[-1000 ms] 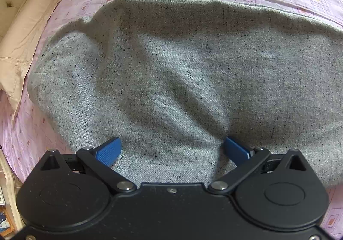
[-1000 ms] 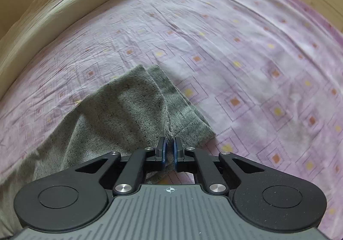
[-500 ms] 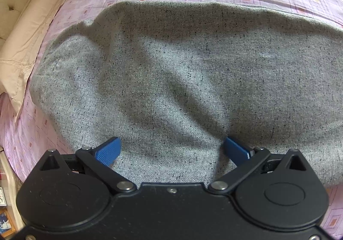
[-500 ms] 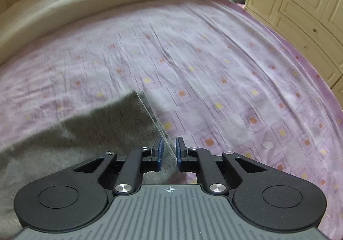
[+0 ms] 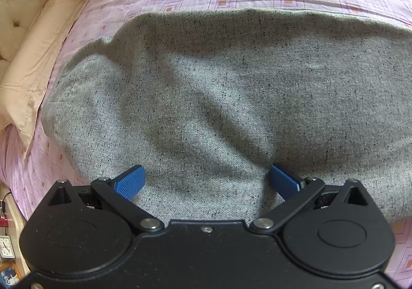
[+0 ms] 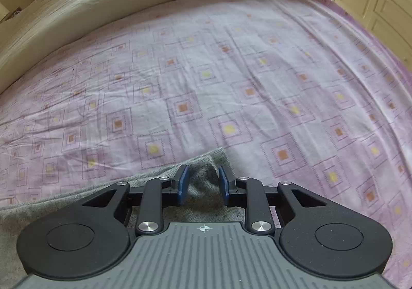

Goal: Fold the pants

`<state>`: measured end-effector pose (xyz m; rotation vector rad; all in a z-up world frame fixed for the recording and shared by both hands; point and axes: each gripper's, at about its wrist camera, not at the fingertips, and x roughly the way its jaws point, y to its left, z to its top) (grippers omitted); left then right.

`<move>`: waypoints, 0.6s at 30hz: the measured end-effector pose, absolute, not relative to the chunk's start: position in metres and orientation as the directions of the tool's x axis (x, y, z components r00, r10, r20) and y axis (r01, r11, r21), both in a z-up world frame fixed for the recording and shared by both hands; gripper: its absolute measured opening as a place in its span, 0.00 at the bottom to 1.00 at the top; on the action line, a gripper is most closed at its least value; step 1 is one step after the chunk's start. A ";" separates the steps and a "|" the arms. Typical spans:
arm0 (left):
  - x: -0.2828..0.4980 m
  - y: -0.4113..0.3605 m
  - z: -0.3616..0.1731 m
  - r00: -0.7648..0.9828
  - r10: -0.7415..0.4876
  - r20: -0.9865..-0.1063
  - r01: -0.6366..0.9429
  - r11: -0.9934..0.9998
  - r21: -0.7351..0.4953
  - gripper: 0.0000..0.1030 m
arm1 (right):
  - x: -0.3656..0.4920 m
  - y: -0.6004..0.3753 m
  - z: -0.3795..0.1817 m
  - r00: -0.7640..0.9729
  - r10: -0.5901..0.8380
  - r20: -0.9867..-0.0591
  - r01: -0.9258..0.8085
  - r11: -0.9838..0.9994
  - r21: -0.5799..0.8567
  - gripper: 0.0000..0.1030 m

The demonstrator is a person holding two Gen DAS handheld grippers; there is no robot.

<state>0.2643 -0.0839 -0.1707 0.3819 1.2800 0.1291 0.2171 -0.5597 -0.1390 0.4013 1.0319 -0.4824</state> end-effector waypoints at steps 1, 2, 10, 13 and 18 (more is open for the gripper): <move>0.264 -0.084 -0.170 0.288 0.300 -0.909 0.118 0.931 0.345 1.00 | 0.218 -0.556 -0.139 0.429 -0.170 -0.887 0.544 0.833 0.104 0.05; 0.265 -0.083 -0.169 0.283 0.297 -0.912 0.122 0.932 0.341 1.00 | 0.219 -0.553 -0.138 0.428 -0.168 -0.888 0.533 0.841 0.097 0.04; 0.267 -0.076 -0.145 0.308 0.238 -0.921 0.148 0.945 0.293 0.81 | 0.243 -0.531 -0.146 0.348 -0.368 -0.862 0.522 0.840 -0.148 0.05; 0.268 -0.062 -0.130 0.339 0.220 -0.915 0.122 0.954 0.275 0.81 | 0.246 -0.510 -0.139 0.348 -0.456 -0.819 0.517 0.822 -0.238 0.11; 0.292 -0.034 -0.116 0.383 0.238 -0.893 0.129 0.943 0.307 0.81 | 0.222 -0.475 -0.106 0.472 -0.492 -0.731 0.516 0.827 -0.224 0.15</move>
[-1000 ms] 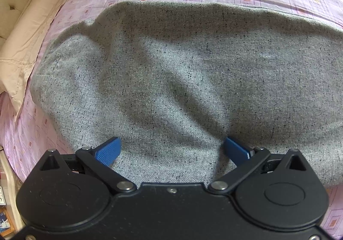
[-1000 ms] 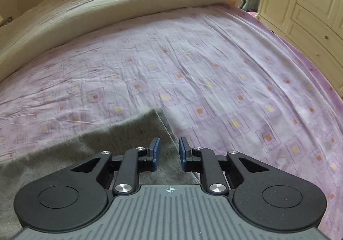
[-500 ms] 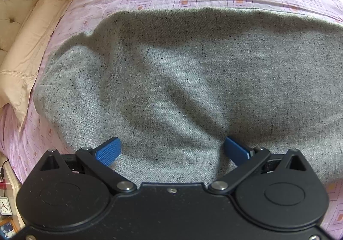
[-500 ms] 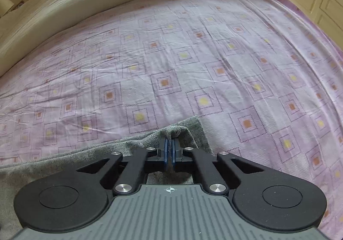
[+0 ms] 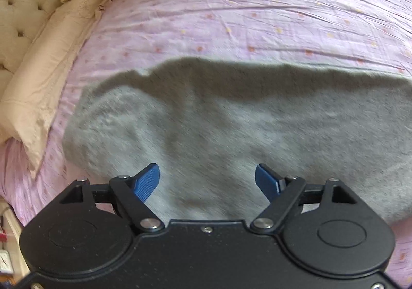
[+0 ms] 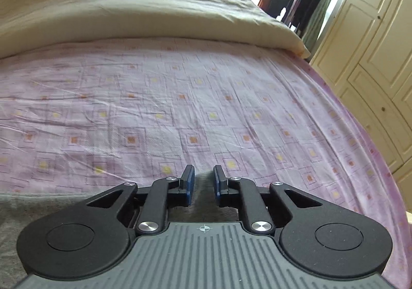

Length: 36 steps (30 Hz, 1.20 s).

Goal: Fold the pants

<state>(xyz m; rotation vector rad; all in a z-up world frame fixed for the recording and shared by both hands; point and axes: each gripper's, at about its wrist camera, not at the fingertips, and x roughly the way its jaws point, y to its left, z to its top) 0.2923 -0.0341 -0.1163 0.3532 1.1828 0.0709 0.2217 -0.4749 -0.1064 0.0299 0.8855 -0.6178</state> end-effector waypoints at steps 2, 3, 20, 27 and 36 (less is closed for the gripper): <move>0.310 -0.022 -0.116 0.393 0.255 -0.883 0.136 0.934 0.330 0.81 | 0.210 -0.460 -0.094 0.511 -0.455 -0.729 0.499 0.848 -0.179 0.15; 0.321 -0.016 -0.117 0.394 0.261 -0.881 0.136 0.932 0.337 0.81 | 0.204 -0.450 -0.089 0.528 -0.429 -0.733 0.485 0.861 -0.155 0.15; 0.433 0.033 -0.163 0.373 0.256 -0.892 0.303 0.875 0.378 0.88 | 0.159 -0.172 -0.082 0.506 0.066 -0.860 0.181 0.967 0.181 0.15; 0.377 0.075 -0.117 0.357 0.077 -0.931 0.388 0.894 0.223 0.81 | 0.165 -0.071 -0.098 0.412 0.266 -0.871 -0.023 0.959 0.282 0.15; 0.334 0.114 -0.161 0.228 0.145 -0.963 0.472 0.849 0.239 0.85 | 0.180 -0.019 -0.107 0.374 0.288 -0.882 -0.138 0.957 0.254 0.27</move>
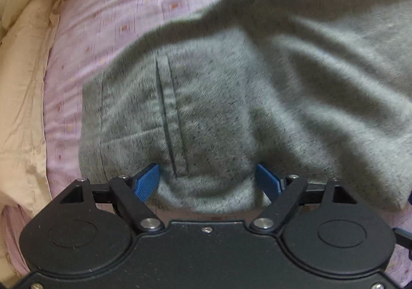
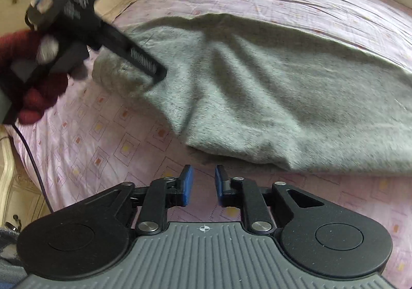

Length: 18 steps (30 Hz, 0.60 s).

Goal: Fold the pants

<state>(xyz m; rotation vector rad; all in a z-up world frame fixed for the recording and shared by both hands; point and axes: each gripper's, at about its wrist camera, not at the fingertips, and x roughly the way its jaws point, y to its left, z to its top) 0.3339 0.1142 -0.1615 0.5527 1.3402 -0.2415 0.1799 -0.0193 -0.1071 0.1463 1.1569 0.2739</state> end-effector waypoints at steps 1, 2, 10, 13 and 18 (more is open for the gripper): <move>0.338 0.120 -0.162 0.220 0.125 -0.968 0.432 0.877 0.211 0.86 | 0.182 -0.016 -0.107 0.372 0.294 -0.880 -0.150 0.955 0.255 0.31; 0.344 0.124 -0.161 0.207 0.109 -0.972 0.400 0.897 0.186 0.87 | 0.184 -0.012 -0.109 0.370 0.299 -0.880 -0.162 0.953 0.256 0.32; 0.371 0.122 -0.158 0.170 0.065 -0.983 0.390 0.912 0.127 0.87 | 0.219 0.004 -0.124 0.393 0.245 -0.886 -0.143 0.968 0.204 0.33; 0.372 0.131 -0.147 0.179 0.043 -0.983 0.394 0.912 0.111 0.85 | 0.234 -0.004 -0.125 0.421 0.212 -0.882 -0.082 0.977 0.195 0.33; 0.372 0.150 -0.128 0.220 0.034 -0.975 0.384 0.916 0.119 0.83 | 0.247 -0.012 -0.123 0.416 0.235 -0.878 -0.082 0.972 0.221 0.33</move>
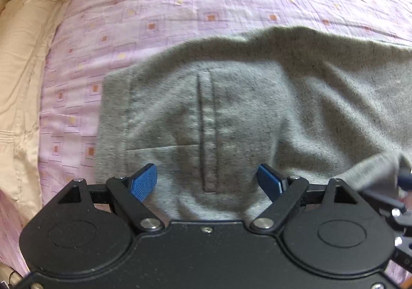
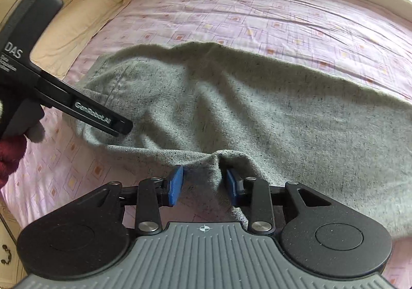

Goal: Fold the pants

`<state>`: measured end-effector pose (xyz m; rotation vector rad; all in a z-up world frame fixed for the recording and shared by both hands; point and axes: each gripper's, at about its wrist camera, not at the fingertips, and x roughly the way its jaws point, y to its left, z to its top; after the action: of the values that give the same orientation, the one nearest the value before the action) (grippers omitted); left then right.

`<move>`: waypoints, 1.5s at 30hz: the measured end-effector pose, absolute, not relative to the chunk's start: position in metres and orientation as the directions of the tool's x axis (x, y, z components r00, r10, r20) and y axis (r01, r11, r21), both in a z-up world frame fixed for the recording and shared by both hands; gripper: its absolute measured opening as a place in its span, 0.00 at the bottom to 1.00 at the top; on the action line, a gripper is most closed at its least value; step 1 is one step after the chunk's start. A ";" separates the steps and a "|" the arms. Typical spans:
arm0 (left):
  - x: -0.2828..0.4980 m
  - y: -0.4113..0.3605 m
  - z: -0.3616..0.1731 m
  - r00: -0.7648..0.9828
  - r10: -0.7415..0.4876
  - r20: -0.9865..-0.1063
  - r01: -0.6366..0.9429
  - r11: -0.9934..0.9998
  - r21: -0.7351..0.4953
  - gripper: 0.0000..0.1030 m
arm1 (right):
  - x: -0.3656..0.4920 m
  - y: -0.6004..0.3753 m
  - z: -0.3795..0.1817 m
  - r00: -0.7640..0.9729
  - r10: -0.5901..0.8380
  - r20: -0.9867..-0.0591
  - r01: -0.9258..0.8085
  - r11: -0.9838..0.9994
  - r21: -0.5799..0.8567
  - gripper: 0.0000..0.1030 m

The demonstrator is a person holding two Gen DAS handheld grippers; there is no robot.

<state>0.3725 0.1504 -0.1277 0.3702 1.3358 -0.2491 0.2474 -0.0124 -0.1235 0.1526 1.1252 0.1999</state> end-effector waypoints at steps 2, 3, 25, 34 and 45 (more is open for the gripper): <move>0.375 0.158 -0.121 0.236 0.030 -0.971 0.374 0.920 0.119 0.83 | 0.244 -0.011 -0.123 0.358 0.347 -0.867 -0.133 0.938 0.320 0.08; 0.378 0.163 -0.118 0.244 0.026 -0.969 0.370 0.921 0.118 0.83 | 0.240 -0.007 -0.122 0.331 0.373 -0.867 -0.154 0.928 0.341 0.08; 0.387 0.205 -0.143 0.194 0.164 -0.967 0.248 0.946 0.210 0.82 | 0.186 0.057 -0.143 0.264 0.201 -0.943 -0.500 0.865 0.045 0.09; 0.393 0.231 -0.125 0.231 -0.025 -0.973 0.216 0.976 0.026 0.84 | 0.182 0.034 -0.118 0.283 0.251 -0.926 -0.391 0.912 0.128 0.11; 0.402 0.265 -0.179 0.108 -0.152 -0.982 -0.113 0.980 -0.165 1.00 | 0.189 0.028 -0.115 0.272 0.272 -0.923 -0.312 0.932 0.183 0.11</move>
<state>0.4023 0.2647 -0.1790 -0.2184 1.4656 -0.0293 0.1889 0.0285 -0.1147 -0.0373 1.2343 0.3928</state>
